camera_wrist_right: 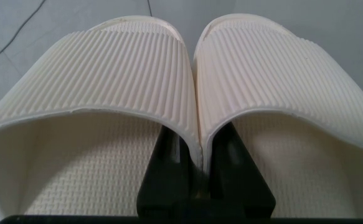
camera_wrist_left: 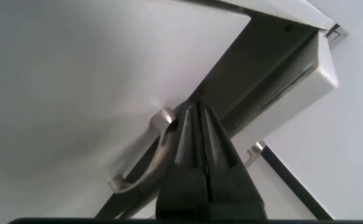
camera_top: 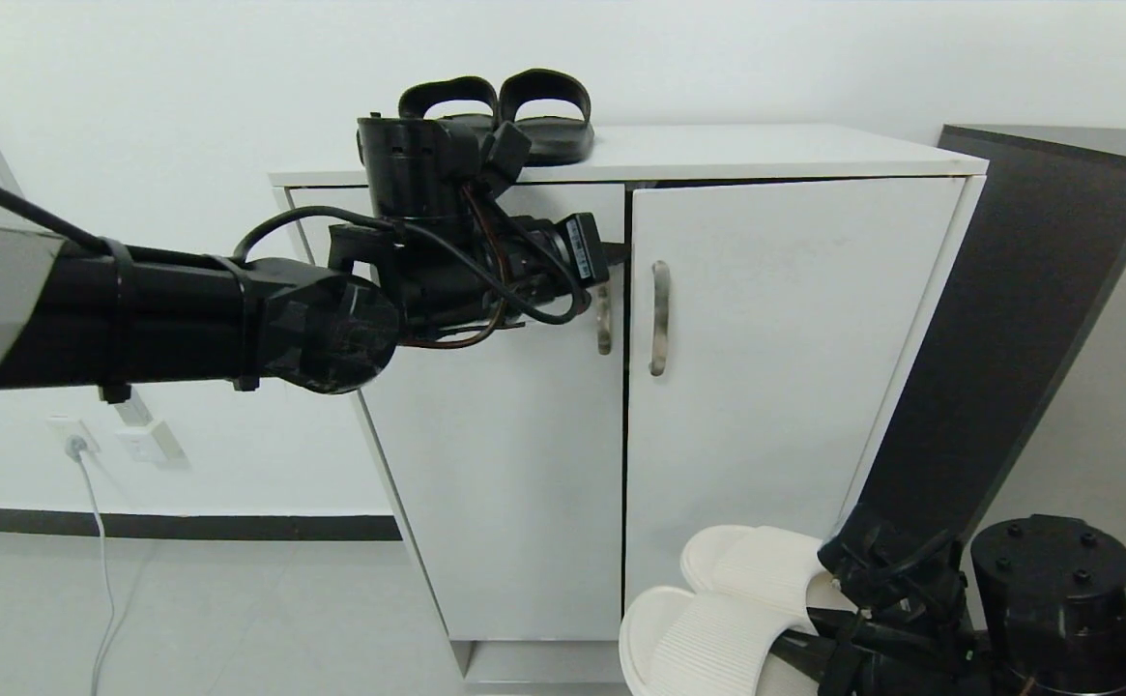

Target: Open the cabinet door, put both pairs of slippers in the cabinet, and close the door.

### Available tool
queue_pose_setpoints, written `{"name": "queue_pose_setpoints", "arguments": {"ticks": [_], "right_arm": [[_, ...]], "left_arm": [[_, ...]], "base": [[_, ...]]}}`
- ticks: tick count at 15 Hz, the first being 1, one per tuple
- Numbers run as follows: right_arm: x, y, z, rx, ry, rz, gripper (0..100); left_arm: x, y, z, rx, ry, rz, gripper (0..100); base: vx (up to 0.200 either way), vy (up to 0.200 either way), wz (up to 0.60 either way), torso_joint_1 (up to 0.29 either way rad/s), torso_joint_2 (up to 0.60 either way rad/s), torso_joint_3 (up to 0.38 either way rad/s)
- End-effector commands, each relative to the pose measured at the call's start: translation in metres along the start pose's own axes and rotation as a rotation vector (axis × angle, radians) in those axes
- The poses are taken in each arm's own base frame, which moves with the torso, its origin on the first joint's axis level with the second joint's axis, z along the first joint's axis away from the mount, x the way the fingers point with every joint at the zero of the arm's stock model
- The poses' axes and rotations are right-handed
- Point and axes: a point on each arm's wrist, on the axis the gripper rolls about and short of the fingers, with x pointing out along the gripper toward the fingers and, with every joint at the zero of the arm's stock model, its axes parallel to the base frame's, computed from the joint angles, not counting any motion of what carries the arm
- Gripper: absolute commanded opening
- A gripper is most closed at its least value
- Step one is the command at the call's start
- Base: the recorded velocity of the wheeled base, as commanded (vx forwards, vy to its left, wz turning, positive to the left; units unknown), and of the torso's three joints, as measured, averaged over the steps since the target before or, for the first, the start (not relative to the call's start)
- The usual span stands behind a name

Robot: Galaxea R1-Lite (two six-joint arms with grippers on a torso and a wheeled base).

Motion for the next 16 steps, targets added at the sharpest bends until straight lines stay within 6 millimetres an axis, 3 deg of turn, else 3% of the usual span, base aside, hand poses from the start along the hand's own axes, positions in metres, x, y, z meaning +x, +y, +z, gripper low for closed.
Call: {"name": "queue_pose_setpoints", "arguments": {"ticks": [1, 10, 16], "right_arm": [[0.000, 0.000, -0.001, -0.001, 0.004, 0.000, 0], [0.000, 0.001, -0.001, -0.003, 0.005, 0.005, 0], [-0.001, 0.006, -0.001, -0.012, 0.005, 0.019, 0]], "left_arm": [[0.007, 0.000, -0.006, -0.004, 0.015, -0.006, 0], [0.020, -0.003, -0.014, -0.019, 0.035, -0.038, 0], [0.022, -0.003, -0.020, -0.027, 0.046, -0.035, 0]], "base": [[0.000, 0.000, 0.00, 0.000, 0.00, 0.000], [0.000, 0.000, 0.00, 0.000, 0.00, 0.000], [-0.200, 0.000, 0.00, 0.001, 0.00, 0.002]]}}
